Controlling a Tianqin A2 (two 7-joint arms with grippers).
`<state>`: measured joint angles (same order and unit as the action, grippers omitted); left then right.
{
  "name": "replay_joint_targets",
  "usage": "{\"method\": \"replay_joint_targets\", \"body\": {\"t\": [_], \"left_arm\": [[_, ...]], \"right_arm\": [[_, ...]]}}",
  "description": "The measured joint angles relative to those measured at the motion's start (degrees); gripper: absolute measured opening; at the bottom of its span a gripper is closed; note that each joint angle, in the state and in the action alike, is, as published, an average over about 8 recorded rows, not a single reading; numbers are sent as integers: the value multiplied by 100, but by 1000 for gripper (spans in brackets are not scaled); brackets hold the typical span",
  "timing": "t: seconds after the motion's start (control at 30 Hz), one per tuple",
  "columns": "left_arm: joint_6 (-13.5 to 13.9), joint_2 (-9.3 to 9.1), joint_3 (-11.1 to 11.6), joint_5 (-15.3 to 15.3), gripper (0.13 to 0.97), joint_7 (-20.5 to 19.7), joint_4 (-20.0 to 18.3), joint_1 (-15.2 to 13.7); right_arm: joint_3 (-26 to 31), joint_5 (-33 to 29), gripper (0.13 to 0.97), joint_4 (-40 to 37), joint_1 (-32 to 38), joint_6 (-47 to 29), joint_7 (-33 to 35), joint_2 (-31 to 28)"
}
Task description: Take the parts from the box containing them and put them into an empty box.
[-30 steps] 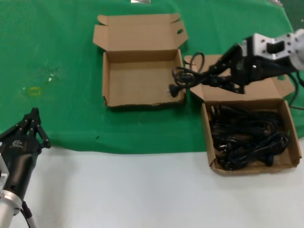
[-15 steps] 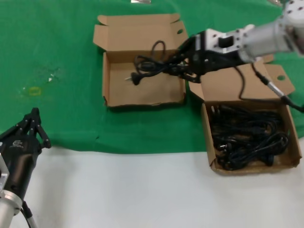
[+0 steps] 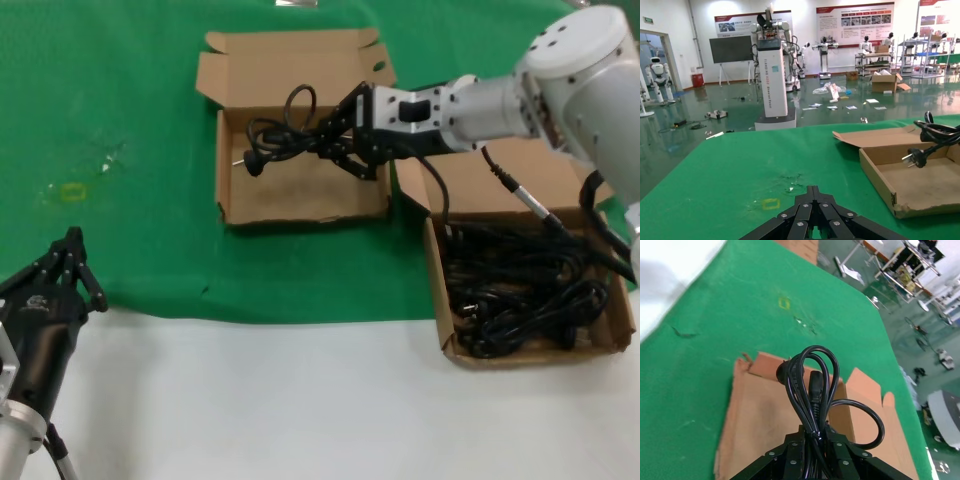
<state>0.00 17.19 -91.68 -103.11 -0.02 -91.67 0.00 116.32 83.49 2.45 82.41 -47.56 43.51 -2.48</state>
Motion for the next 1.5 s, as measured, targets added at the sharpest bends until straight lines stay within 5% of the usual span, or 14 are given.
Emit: {"method": "replay_joint_targets", "body": {"t": [0.53, 1.13, 1.5], "left_arm": [[0, 0, 0, 0, 144, 0, 0, 0], [0, 0, 0, 0, 144, 0, 0, 0], [0, 0, 0, 0, 144, 0, 0, 0]], "right_arm": [[-173, 417, 212, -105, -262, 966, 510, 239], [971, 1709, 220, 71, -498, 1080, 734, 248], [1339, 2106, 331, 56, -540, 1148, 820, 248]]}}
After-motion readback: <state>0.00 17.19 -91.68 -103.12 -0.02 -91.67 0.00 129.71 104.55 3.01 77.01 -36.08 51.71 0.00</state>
